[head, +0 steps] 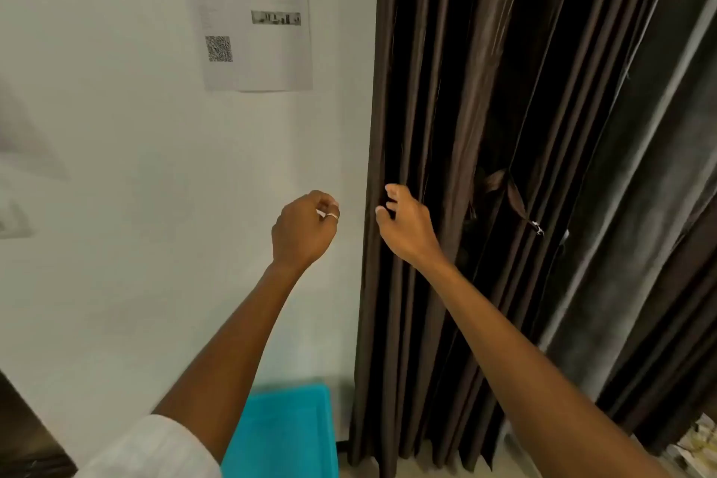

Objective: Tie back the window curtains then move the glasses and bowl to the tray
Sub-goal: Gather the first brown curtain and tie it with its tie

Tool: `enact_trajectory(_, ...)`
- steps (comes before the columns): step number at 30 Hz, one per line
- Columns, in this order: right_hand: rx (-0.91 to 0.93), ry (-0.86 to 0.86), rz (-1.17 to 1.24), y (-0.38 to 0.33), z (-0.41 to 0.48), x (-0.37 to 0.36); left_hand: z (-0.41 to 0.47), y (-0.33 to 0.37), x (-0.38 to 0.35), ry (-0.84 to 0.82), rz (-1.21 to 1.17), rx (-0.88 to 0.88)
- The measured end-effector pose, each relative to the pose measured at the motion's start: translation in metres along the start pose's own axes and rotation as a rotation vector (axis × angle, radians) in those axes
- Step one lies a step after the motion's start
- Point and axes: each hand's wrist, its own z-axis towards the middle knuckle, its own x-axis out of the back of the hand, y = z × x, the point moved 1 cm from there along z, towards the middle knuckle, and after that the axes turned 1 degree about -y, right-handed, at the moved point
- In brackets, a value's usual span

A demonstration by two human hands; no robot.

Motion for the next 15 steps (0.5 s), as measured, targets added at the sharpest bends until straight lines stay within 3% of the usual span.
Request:
enact_trajectory(8,0.128,0.263,-0.209,-0.019,0.065,-0.004,0.041,-0.019,-0.023,0.005,-0.108,0.030)
enact_trajectory(12,0.077,0.378,-0.275,-0.014,0.077,-0.016,0.053,-0.019,-0.034,-0.005,-0.160,0.032)
enact_trajectory(15,-0.001,0.355,-0.329,0.006,0.074,-0.031,0.057,-0.016,-0.042,-0.016,-0.155,0.022)
